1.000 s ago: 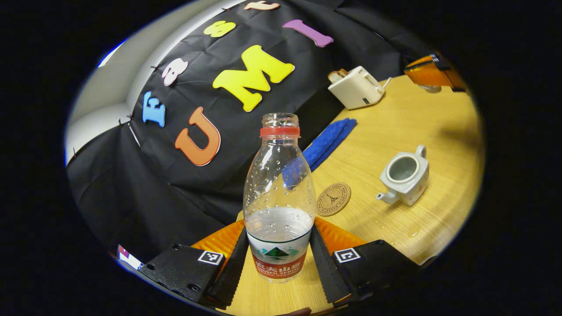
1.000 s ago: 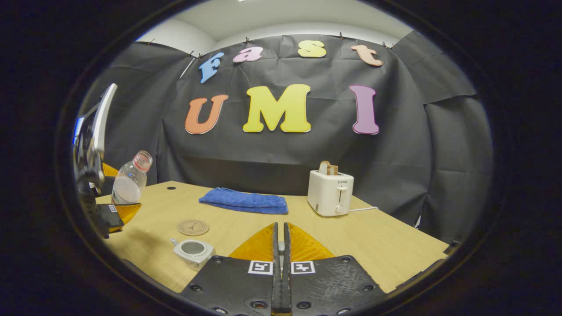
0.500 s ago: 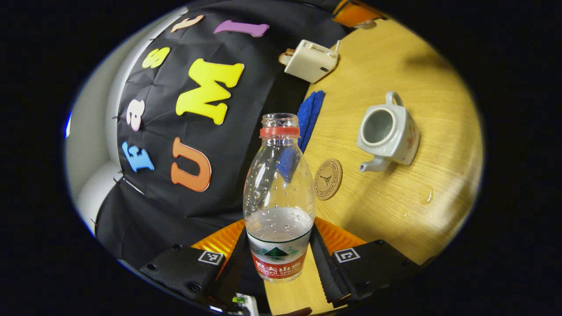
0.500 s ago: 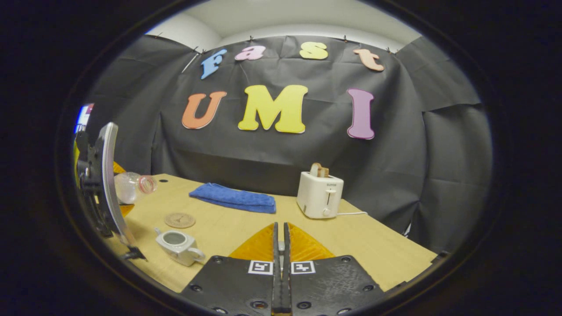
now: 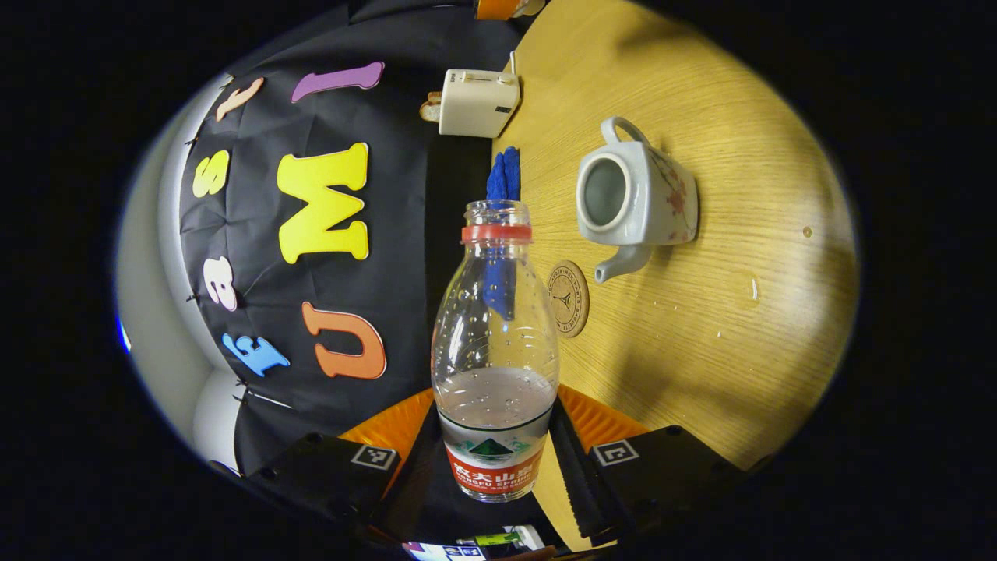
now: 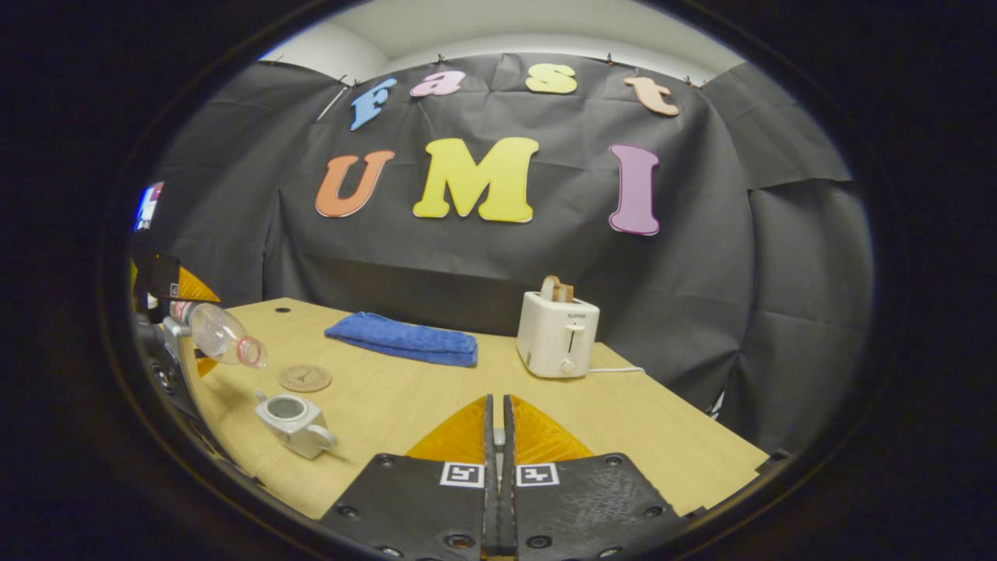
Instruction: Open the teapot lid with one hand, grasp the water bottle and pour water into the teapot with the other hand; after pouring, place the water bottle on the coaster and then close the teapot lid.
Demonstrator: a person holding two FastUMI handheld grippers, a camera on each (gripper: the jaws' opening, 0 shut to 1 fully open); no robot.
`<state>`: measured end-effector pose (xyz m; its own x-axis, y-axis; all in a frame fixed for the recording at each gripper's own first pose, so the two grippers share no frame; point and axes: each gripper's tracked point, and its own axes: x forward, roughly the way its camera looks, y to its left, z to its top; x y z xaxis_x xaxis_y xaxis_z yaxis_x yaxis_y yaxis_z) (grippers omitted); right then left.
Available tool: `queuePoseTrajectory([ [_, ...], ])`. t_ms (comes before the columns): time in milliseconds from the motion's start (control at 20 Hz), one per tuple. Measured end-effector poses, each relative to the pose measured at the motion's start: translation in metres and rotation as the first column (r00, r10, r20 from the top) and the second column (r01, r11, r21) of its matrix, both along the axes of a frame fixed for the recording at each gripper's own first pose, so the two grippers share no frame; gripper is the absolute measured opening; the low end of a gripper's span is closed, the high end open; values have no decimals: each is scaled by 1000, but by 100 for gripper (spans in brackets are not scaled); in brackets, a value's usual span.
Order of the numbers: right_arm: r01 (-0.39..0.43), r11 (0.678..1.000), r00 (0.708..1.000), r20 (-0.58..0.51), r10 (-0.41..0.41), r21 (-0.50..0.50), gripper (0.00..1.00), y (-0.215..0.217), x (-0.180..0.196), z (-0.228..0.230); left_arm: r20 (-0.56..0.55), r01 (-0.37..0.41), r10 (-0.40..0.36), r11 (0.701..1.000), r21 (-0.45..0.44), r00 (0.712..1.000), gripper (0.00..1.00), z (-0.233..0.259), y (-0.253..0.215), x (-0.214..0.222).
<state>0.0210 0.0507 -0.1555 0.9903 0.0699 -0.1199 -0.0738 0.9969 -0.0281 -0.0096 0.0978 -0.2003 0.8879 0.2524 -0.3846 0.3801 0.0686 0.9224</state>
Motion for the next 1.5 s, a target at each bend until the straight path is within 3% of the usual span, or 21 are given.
queuePoseTrajectory([
  [50, -1, 1000, 1000, -1, 1, 0, 0, 0, 1, 0, -11, 4, -4, 1000, 29, 1000, 80, -1, -1, -1],
  [100, -2, 1000, 1000, -1, 2, 2, 0, -1, 2, 0, -26, 16, -14, 998, 57, 1000, 76, -1, -3, -1],
  [300, -12, 1000, 1000, -5, 12, 6, 0, -1, 3, -3, -67, 60, -51, 987, 148, 996, 76, -2, -6, -2],
  [1050, -35, 999, 999, -27, 36, 40, 0, -1, 13, -14, -110, 100, -72, 956, 275, 991, 76, 11, -10, 6],
  [1500, -46, 997, 998, -31, 48, 66, 0, 0, 12, -16, -149, 149, -97, 907, 394, 984, 76, 20, -15, 11],
])
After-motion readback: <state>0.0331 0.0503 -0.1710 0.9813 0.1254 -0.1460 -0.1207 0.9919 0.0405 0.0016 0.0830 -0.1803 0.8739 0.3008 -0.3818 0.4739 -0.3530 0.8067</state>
